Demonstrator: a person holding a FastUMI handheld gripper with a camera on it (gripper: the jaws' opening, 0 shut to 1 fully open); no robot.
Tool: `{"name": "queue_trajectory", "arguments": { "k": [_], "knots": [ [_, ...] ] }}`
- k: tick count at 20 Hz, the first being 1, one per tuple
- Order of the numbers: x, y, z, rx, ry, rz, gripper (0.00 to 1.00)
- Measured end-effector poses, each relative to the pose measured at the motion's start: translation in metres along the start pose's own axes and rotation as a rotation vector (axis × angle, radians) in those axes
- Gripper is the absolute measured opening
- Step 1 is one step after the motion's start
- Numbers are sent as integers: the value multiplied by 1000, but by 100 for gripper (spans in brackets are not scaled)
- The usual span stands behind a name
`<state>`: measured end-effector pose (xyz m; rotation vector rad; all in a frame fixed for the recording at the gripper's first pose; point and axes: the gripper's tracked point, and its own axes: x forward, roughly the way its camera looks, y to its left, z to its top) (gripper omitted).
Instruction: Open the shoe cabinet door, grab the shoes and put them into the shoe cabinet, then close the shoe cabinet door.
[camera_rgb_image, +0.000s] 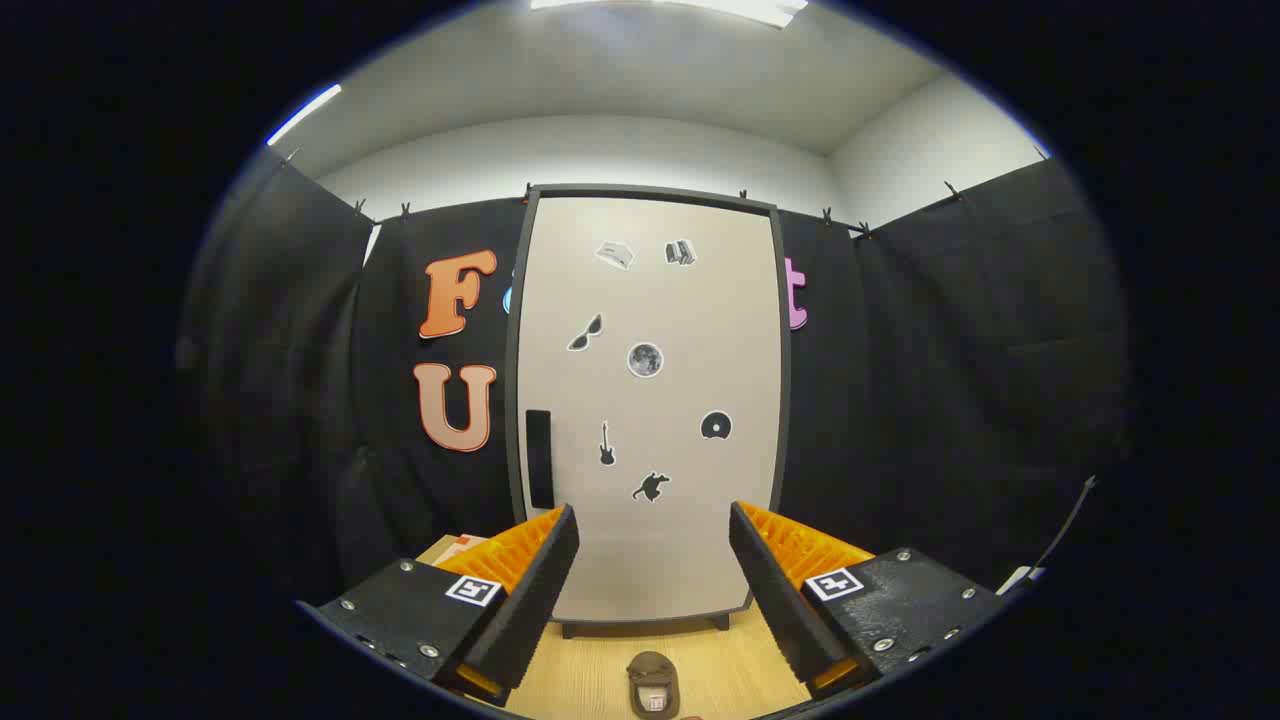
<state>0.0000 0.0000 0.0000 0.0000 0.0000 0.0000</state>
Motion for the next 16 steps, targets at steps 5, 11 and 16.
{"name": "queue_trajectory", "arguments": {
  "k": [5,11,16],
  "knots": [
    [2,2,3,13,1,4,95],
    [6,-2,1,15,5,-7,95],
    [9,-1,0,27,12,-2,95]
  ]
}}
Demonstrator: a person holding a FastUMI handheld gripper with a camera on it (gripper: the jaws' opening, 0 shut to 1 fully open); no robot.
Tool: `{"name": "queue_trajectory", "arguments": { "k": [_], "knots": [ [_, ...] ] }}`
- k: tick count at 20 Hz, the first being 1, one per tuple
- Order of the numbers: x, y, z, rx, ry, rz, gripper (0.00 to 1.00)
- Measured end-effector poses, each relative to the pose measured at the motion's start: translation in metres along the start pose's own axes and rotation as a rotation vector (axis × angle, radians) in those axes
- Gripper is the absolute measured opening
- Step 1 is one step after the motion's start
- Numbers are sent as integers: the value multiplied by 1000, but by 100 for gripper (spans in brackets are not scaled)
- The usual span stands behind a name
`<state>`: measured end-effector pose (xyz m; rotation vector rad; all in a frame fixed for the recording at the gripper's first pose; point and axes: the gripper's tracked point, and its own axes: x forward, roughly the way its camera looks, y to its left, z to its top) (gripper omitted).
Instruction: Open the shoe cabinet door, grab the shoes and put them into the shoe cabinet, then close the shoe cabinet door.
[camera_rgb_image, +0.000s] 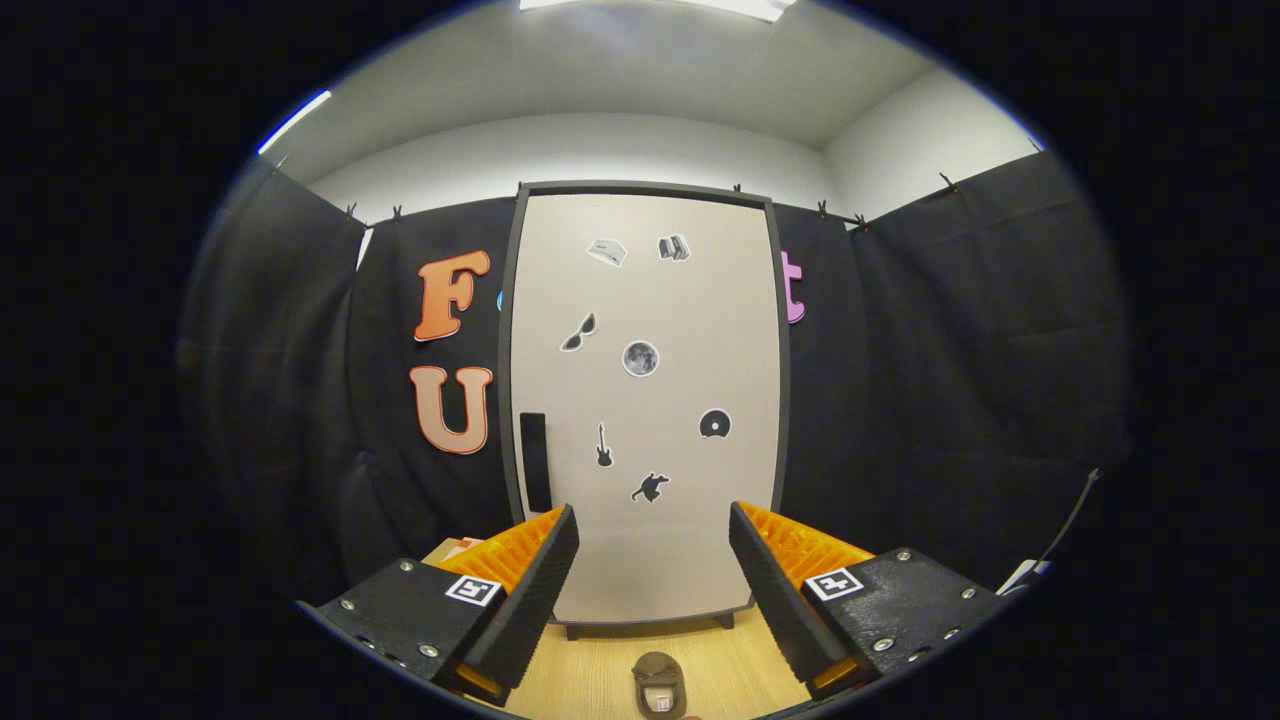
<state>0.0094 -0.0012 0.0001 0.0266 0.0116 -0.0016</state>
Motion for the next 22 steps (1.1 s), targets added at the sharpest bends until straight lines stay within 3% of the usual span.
{"name": "queue_trajectory", "arguments": {
  "k": [11,22],
  "knots": [
    [20,15,-11,-17,30,23,95],
    [74,70,-23,-29,63,129,95]
  ]
}}
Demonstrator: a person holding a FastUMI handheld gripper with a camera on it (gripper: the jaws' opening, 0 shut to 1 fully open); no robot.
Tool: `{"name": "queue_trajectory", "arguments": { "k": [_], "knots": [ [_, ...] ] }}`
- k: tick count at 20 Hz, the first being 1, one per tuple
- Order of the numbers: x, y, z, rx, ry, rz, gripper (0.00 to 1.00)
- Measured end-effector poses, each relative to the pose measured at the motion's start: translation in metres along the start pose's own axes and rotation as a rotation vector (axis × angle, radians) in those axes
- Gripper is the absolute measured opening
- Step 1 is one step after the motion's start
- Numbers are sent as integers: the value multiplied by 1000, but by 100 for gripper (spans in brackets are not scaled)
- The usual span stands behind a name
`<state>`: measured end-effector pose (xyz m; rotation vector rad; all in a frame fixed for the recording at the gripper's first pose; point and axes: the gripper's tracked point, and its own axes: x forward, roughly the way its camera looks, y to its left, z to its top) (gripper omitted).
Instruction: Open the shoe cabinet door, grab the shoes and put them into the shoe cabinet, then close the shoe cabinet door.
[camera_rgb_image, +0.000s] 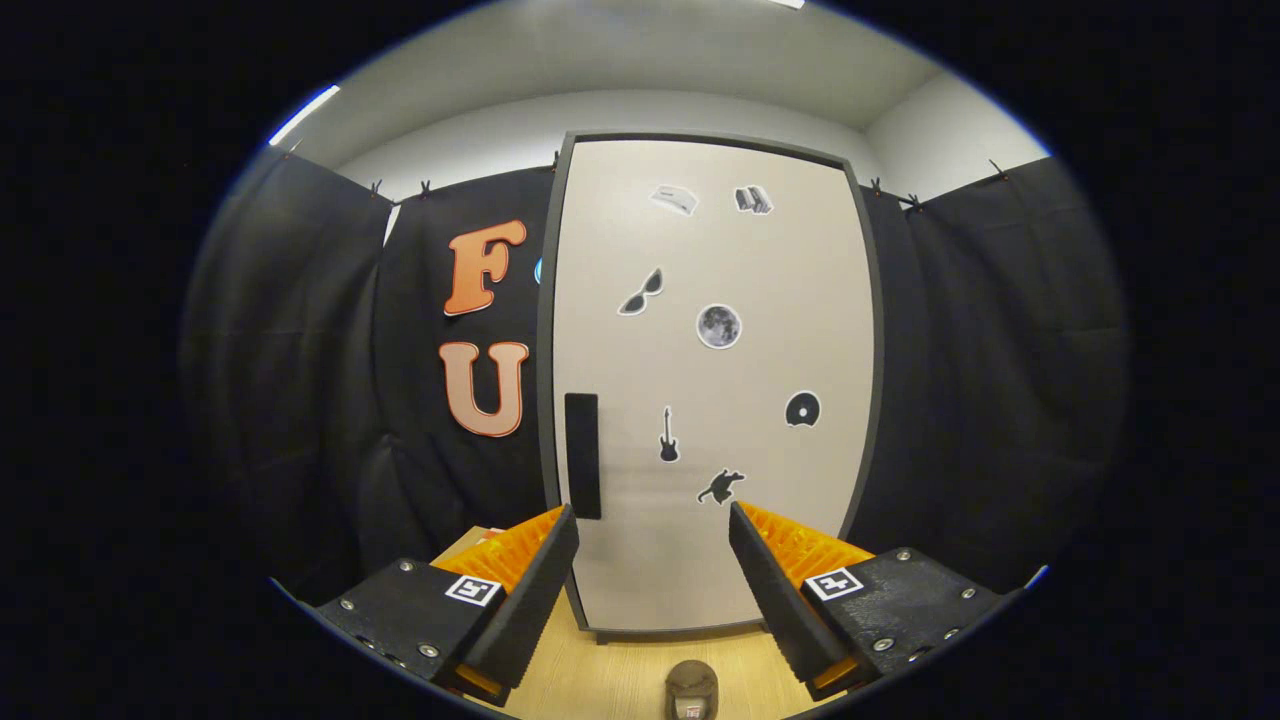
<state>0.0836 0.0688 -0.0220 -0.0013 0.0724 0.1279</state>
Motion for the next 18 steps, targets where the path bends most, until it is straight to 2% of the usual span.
{"name": "queue_trajectory", "arguments": {
  "k": [8,18],
  "knots": [
    [62,43,-12,5,27,70,95],
    [126,59,-25,67,50,70,95]
  ]
}}
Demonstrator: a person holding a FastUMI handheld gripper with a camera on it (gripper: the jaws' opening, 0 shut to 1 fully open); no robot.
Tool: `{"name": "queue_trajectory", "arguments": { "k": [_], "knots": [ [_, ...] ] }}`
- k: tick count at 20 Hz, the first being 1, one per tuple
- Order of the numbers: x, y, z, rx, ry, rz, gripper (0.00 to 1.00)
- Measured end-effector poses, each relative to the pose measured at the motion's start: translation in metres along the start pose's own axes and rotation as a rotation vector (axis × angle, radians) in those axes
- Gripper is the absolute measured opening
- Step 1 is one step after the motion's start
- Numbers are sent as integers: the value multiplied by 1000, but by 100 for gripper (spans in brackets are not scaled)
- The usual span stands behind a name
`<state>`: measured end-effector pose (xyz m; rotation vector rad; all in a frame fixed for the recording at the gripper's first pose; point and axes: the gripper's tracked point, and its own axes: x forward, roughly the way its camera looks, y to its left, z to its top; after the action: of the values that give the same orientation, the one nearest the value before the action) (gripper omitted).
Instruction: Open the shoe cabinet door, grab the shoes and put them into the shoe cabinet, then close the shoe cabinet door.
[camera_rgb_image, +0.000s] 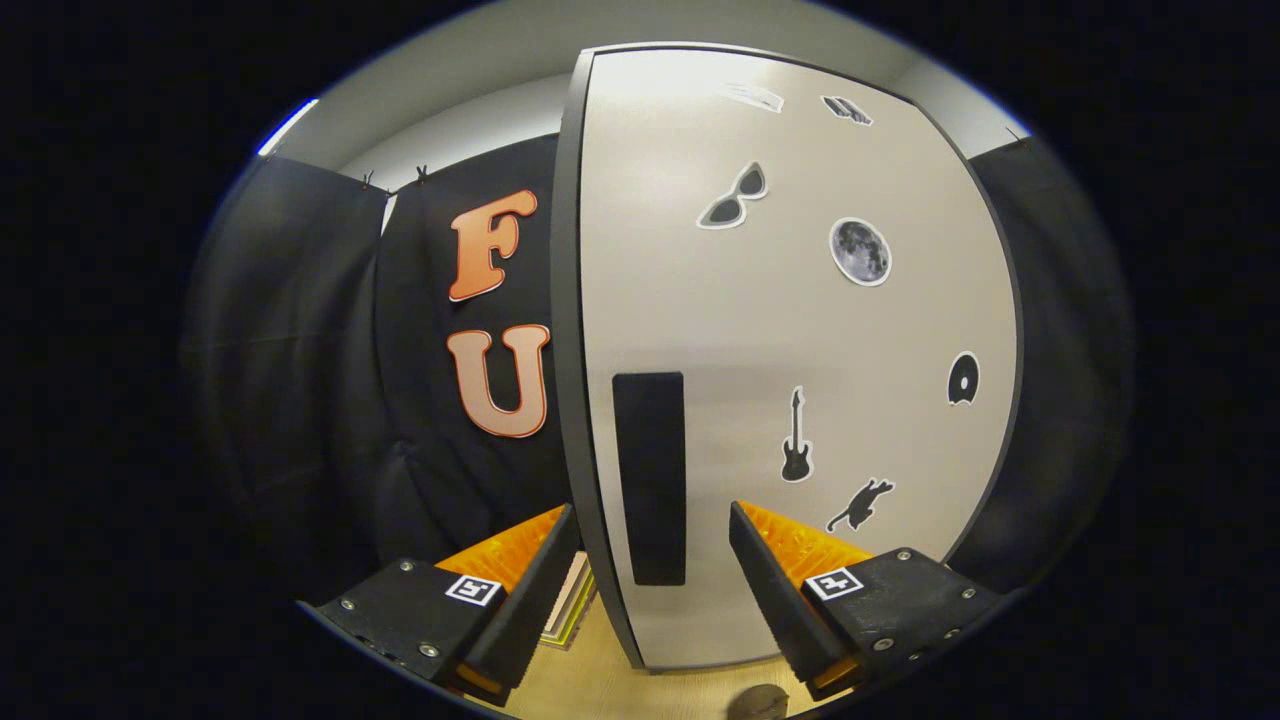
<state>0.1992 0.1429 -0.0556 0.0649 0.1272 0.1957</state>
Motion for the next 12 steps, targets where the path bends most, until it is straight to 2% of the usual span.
{"name": "queue_trajectory", "arguments": {
  "k": [3,7,9,10,12],
  "knots": [
    [10,-2,4,8,-10,-13,94],
    [18,0,9,17,-12,-13,79],
    [20,-1,12,-7,-20,-29,62],
    [21,0,11,-18,-16,-36,40],
    [20,-1,11,-28,-14,-47,36]
  ]
}}
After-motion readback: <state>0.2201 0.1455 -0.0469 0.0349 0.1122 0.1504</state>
